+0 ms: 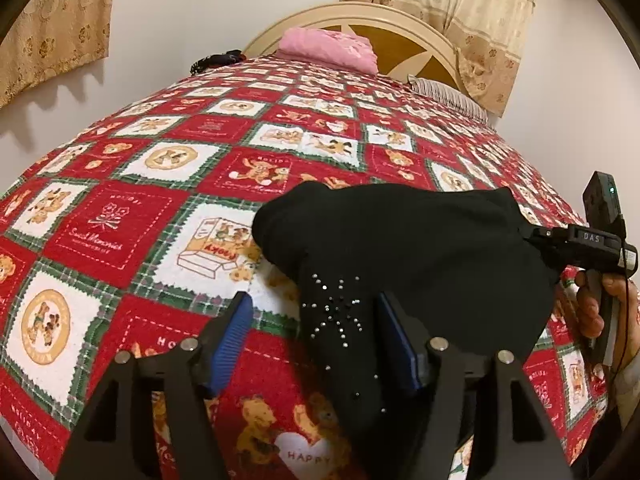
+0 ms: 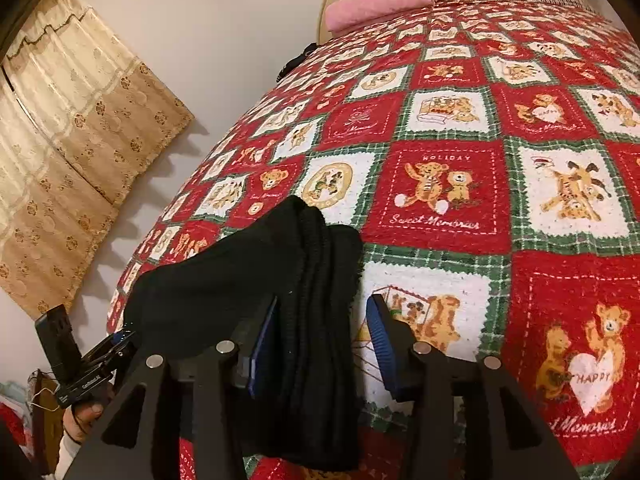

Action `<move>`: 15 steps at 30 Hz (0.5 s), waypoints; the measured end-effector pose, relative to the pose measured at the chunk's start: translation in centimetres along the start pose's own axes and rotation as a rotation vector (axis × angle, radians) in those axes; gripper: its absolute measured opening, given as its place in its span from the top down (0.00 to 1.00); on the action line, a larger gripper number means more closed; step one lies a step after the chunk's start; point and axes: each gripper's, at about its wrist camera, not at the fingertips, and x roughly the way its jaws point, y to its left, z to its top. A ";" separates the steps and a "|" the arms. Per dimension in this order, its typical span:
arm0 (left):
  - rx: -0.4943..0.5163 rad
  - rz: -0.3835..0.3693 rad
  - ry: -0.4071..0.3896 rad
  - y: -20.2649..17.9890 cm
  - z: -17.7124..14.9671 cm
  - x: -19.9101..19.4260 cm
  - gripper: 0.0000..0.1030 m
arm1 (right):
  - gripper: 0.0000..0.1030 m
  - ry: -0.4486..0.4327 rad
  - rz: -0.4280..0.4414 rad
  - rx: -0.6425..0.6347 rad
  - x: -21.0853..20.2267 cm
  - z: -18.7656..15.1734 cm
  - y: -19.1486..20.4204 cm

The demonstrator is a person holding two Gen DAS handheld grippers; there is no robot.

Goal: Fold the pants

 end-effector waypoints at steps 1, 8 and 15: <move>0.002 0.003 -0.001 0.0 0.0 0.0 0.34 | 0.54 -0.001 -0.008 -0.004 -0.1 0.0 0.1; 0.000 0.010 0.002 0.0 0.1 0.1 0.32 | 0.48 0.002 -0.055 -0.014 0.0 -0.1 0.3; 0.003 0.099 -0.032 -0.3 -0.5 -1.8 0.21 | 0.45 -0.075 -0.160 -0.048 -3.0 -0.6 1.2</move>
